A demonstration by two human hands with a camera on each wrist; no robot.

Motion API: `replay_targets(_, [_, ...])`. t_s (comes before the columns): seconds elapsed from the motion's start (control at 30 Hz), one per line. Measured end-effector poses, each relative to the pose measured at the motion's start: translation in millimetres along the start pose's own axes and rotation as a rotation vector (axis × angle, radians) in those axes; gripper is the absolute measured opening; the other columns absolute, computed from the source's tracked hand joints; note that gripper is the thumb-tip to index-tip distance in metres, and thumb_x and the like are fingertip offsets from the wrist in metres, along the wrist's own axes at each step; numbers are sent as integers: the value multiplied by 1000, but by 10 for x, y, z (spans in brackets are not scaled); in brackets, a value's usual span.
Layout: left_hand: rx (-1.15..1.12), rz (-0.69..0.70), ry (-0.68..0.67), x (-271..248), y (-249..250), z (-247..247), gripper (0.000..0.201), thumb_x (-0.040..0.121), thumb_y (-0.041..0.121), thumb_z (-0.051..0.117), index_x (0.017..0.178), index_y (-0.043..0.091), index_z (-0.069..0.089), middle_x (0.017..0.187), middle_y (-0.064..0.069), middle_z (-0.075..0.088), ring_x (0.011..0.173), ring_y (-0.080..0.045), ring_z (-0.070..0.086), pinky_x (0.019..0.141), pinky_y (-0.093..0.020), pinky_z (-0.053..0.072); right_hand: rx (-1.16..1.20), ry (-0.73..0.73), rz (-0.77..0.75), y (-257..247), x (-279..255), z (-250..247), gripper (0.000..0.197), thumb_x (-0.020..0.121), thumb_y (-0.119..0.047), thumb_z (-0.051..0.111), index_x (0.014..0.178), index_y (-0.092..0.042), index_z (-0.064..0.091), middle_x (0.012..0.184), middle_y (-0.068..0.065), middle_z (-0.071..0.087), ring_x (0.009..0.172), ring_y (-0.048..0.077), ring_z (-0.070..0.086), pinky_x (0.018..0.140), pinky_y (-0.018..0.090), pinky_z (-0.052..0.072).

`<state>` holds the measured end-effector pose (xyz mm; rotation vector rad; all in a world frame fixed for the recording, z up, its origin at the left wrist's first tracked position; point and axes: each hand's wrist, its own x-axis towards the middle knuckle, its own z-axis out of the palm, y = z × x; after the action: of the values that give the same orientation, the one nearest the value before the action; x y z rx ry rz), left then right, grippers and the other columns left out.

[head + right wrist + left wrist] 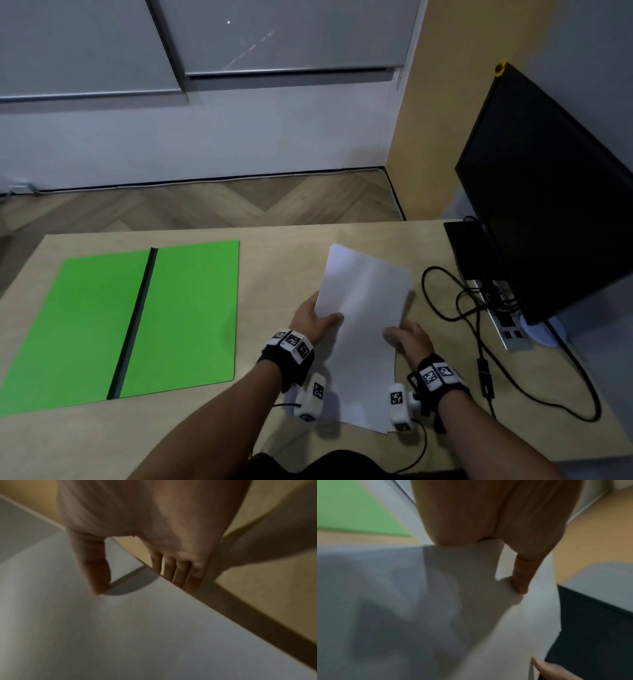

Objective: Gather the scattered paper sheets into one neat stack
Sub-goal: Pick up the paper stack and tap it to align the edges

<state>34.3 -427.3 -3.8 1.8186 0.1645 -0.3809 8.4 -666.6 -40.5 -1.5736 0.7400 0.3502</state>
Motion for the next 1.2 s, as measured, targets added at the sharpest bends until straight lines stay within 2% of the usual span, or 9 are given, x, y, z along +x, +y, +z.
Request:
replay_targets(0.1, [-49,132,-100,-126,214,-323,46,75,23,81,118,25,65,110,5,73,100,-13,69,91,-34,55,311,-145,-49,-211,-211,151,15,84,7,65,94,-3,61,89,11,68,84,26,63,73,30,53])
replay_targets(0.17, [-93,166,-83,-210,382,-512,36,72,21,82,105,21,67,100,3,74,88,-10,68,82,-27,54,375,-214,-124,-399,-314,326,28,73,7,68,99,-2,63,87,11,70,86,32,63,69,31,55])
replay_targets(0.37, [-294,131,342,-183,557,-902,27,72,2,80,91,18,69,89,-1,73,82,-17,67,76,-27,52,197,33,-450,-1029,-739,899,38,66,-11,78,102,-11,66,92,2,72,82,20,69,69,26,53])
replay_targets(0.53, [-351,202,413,-271,708,-1150,41,57,22,77,95,9,71,84,2,74,71,-9,67,65,-23,55,191,97,-670,-1228,-997,1040,56,64,-26,73,117,-14,62,101,-1,68,88,12,64,69,23,48])
replay_targets(0.7, [-395,71,433,-284,335,-1066,71,42,30,83,107,6,67,95,-3,74,85,-19,68,76,-30,56,90,81,-587,-968,-866,1159,59,60,-26,76,117,-17,61,101,4,68,94,26,65,76,29,50])
replay_targets(0.87, [-427,36,493,-262,286,-920,65,40,39,77,101,16,68,96,-2,74,92,-25,70,86,-46,57,210,91,-539,-1106,-929,1187,45,53,-19,72,97,-14,65,88,1,68,85,27,65,69,25,47])
replay_targets(1.07, [-357,200,494,-313,349,-944,59,51,33,78,104,25,54,103,-3,69,92,-18,68,82,-37,55,139,136,-622,-1114,-851,1026,68,57,-23,72,123,-15,59,105,7,68,95,22,64,83,35,53])
replay_targets(1.13, [-307,227,479,-323,312,-890,57,54,37,77,105,30,51,105,1,68,95,-15,67,84,-33,54,112,140,-586,-1104,-828,1033,60,57,-24,70,116,-14,64,102,7,69,97,26,64,85,36,53])
replay_targets(1.2, [-306,241,479,-308,365,-846,50,62,43,75,105,30,53,103,6,69,95,-13,67,87,-34,54,144,121,-558,-1171,-841,1069,42,65,-17,72,105,-10,68,92,5,69,89,26,65,71,23,53])
